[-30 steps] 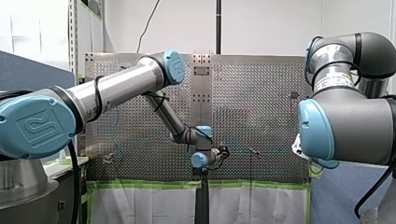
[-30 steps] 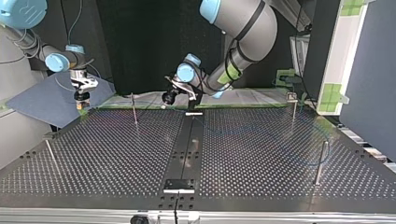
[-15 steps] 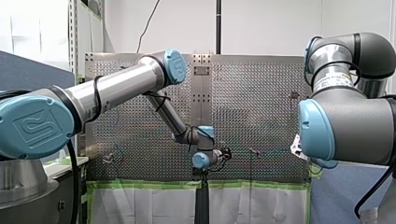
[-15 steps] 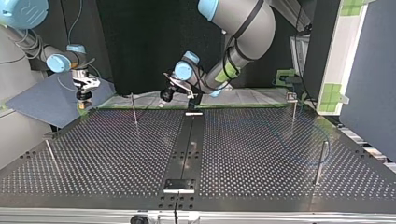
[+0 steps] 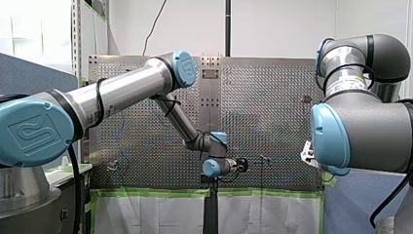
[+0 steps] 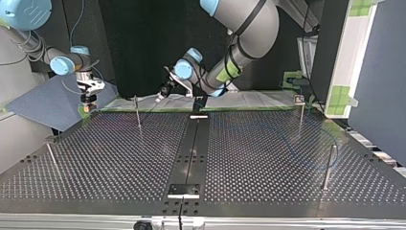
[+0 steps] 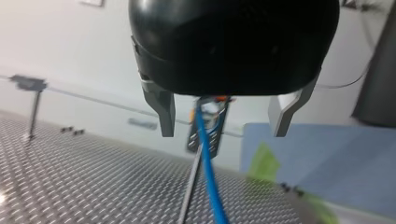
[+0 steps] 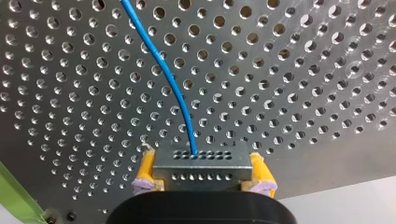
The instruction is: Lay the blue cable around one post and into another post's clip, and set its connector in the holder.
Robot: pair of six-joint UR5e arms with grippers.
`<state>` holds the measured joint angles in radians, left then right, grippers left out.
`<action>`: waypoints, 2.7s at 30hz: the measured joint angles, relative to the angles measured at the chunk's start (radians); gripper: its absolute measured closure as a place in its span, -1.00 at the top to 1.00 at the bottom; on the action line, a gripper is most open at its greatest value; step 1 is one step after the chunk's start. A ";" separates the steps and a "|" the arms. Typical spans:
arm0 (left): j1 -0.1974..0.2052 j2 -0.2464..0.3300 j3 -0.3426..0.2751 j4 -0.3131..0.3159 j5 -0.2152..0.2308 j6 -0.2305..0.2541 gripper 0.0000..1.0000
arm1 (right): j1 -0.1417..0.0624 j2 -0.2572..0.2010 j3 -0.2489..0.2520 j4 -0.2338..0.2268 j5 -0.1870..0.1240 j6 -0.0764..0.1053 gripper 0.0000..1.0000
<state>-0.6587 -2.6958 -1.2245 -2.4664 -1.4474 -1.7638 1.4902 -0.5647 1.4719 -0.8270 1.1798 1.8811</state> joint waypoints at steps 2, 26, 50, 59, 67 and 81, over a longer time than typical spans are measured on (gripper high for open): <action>-0.001 0.003 -0.005 -0.019 0.017 0.019 1.00 | 0.000 0.000 0.000 0.000 0.000 0.000 -1.00; -0.102 0.139 -0.147 0.054 -0.108 0.024 1.00 | 0.003 0.000 0.000 0.012 0.000 0.001 -1.00; -0.141 0.088 -0.027 0.067 -0.281 -0.151 1.00 | 0.003 0.001 0.000 0.012 0.000 0.008 -1.00; -0.137 0.065 -0.001 -0.006 -0.318 -0.086 1.00 | 0.004 0.001 0.000 0.013 0.000 0.009 -1.00; -0.137 0.065 -0.001 -0.067 -0.291 -0.012 1.00 | 0.003 0.001 0.000 0.013 0.000 0.009 -1.00; -0.138 0.065 0.005 -0.085 -0.287 0.062 1.00 | 0.004 0.001 0.000 0.012 0.000 0.011 -1.00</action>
<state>-0.7971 -2.6312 -1.2198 -2.5510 -1.7342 -1.7018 1.4947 -0.5641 1.4720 -0.8146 1.1801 1.8916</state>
